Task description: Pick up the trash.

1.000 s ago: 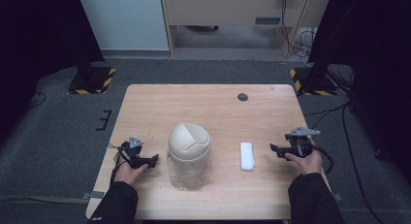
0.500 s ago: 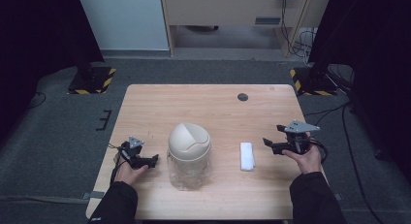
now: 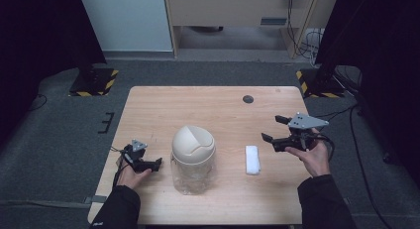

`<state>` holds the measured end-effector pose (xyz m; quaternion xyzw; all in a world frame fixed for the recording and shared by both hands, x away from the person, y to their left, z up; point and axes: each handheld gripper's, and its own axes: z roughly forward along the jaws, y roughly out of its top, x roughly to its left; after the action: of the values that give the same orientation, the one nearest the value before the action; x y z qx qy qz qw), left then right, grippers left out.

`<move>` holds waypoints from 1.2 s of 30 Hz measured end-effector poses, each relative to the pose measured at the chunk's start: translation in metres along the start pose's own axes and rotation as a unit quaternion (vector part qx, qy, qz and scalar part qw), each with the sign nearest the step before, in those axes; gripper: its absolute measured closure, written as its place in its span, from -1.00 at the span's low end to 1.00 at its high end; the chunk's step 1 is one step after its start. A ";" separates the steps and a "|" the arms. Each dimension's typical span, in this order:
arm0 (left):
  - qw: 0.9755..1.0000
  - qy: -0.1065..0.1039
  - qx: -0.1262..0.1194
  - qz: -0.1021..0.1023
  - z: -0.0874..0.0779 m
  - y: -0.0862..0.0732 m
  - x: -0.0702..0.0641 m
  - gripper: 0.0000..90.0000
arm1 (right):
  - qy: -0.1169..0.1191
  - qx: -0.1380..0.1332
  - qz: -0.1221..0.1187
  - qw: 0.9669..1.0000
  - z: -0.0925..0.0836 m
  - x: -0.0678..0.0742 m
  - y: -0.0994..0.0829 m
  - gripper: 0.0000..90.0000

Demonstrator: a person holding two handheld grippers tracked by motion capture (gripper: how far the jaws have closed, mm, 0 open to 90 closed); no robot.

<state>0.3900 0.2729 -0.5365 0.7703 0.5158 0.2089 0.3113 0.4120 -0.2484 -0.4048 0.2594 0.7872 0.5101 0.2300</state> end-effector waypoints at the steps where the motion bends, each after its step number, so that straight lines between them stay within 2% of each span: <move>1: 1.000 0.000 0.000 0.000 0.000 0.000 0.000 -1.00 | 0.000 0.000 0.000 1.000 0.000 0.000 0.000 -0.64; 2: 1.000 0.000 0.000 0.000 0.000 0.000 0.000 -1.00 | 0.001 -0.004 -0.001 1.000 -0.001 0.000 0.002 -0.64; 3: 1.000 -0.001 0.000 0.000 0.000 0.000 0.000 -1.00 | 0.012 -0.025 -0.001 1.000 -0.005 0.003 0.011 -0.64; 4: 1.000 -0.001 0.000 0.001 0.000 0.000 0.000 -1.00 | 0.016 -0.033 -0.002 0.999 -0.006 0.004 0.015 -0.64; 8: 1.000 -0.001 0.000 0.001 0.000 0.000 0.000 -1.00 | 0.024 -0.046 -0.007 0.999 -0.006 0.008 0.025 -0.65; 11: 1.000 -0.001 0.000 0.001 0.000 0.000 0.000 -1.00 | 0.041 -0.058 -0.005 0.997 -0.002 0.015 0.035 -0.67; 17: 1.000 -0.001 0.000 0.001 0.000 0.000 0.000 -1.00 | 0.062 -0.063 -0.017 0.996 0.010 0.027 0.051 -0.67; 18: 1.000 -0.001 0.000 0.001 0.000 0.000 0.000 -1.00 | 0.073 -0.069 -0.021 0.995 0.016 0.032 0.057 -0.67; 22: 1.000 -0.001 0.000 0.001 0.000 0.000 0.000 -1.00 | 0.082 -0.073 -0.022 0.994 0.024 0.039 0.065 -0.66; 23: 1.000 -0.001 0.000 0.001 0.000 0.000 0.000 -1.00 | 0.091 -0.076 -0.017 0.993 0.030 0.043 0.069 -0.66; 27: 1.000 -0.001 0.000 0.001 0.000 0.000 0.000 -1.00 | 0.101 -0.073 -0.023 0.992 0.038 0.050 0.075 -0.66; 28: 1.000 -0.001 0.000 0.001 0.000 0.000 0.000 -1.00 | 0.115 -0.073 -0.024 0.990 0.044 0.056 0.080 -0.65; 29: 1.000 -0.001 0.000 0.001 0.000 0.000 0.000 -1.00 | 0.115 -0.073 -0.024 0.990 0.044 0.056 0.080 -0.65; 30: 1.000 -0.001 0.000 0.001 0.000 0.000 0.000 -1.00 | 0.130 -0.074 -0.023 0.988 0.050 0.061 0.084 -0.64; 35: 1.000 -0.001 0.000 0.001 0.000 0.000 0.000 -1.00 | 0.149 -0.069 -0.024 0.986 0.064 0.071 0.088 -0.62; 36: 1.000 -0.001 0.000 0.001 0.000 0.000 0.000 -1.00 | 0.161 -0.064 -0.024 0.985 0.071 0.077 0.086 -0.61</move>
<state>0.3904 0.2727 -0.5365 0.7709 0.5148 0.2085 0.3117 0.4131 -0.1207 -0.3594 0.1399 0.7858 0.5887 0.1282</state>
